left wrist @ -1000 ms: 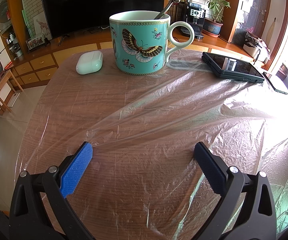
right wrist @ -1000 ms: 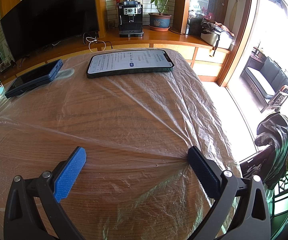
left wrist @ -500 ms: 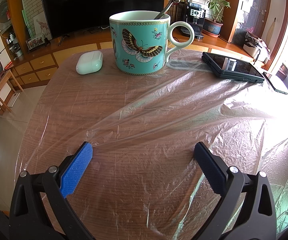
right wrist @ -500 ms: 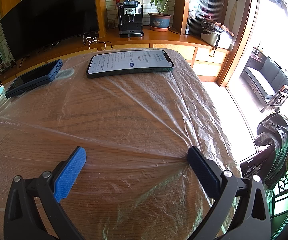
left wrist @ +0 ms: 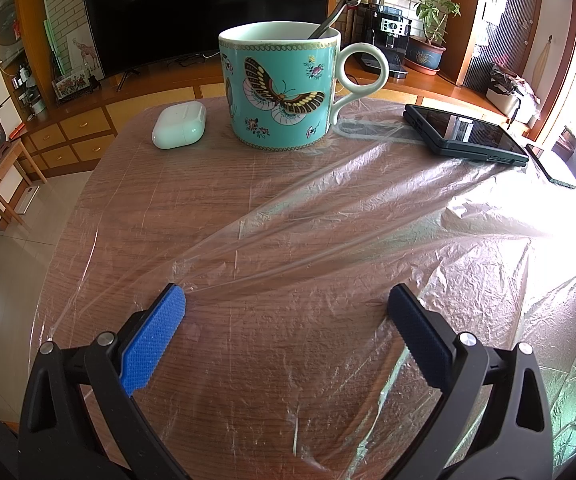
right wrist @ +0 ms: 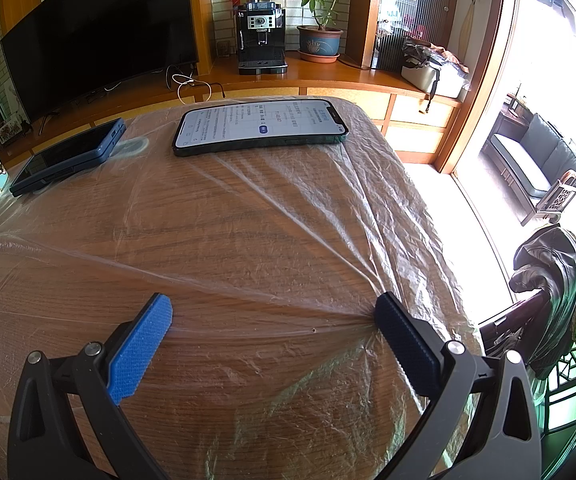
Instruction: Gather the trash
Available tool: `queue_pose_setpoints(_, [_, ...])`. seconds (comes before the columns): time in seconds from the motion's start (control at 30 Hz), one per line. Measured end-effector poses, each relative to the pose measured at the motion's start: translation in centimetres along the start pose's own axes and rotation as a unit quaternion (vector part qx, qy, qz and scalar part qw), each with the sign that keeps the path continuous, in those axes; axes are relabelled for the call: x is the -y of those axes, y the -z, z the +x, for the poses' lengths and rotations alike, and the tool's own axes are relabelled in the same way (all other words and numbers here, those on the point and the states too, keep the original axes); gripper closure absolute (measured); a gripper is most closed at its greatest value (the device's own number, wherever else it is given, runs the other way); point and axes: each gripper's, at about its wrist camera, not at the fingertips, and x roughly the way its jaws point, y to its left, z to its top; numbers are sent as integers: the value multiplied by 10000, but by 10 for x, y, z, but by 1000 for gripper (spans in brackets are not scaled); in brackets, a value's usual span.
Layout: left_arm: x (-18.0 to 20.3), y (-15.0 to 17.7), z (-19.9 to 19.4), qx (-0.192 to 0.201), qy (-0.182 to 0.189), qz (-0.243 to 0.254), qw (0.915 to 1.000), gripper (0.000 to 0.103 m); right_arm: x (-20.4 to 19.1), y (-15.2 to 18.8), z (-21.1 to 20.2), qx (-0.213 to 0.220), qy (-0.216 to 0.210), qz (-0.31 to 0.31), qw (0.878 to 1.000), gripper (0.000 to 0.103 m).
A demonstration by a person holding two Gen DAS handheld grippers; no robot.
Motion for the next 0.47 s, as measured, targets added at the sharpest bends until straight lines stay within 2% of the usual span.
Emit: queue_pose_setpoints(0.47, [0,1,0,-1,16,13,10000,1,0,0,0,-1,0,0,10000,4])
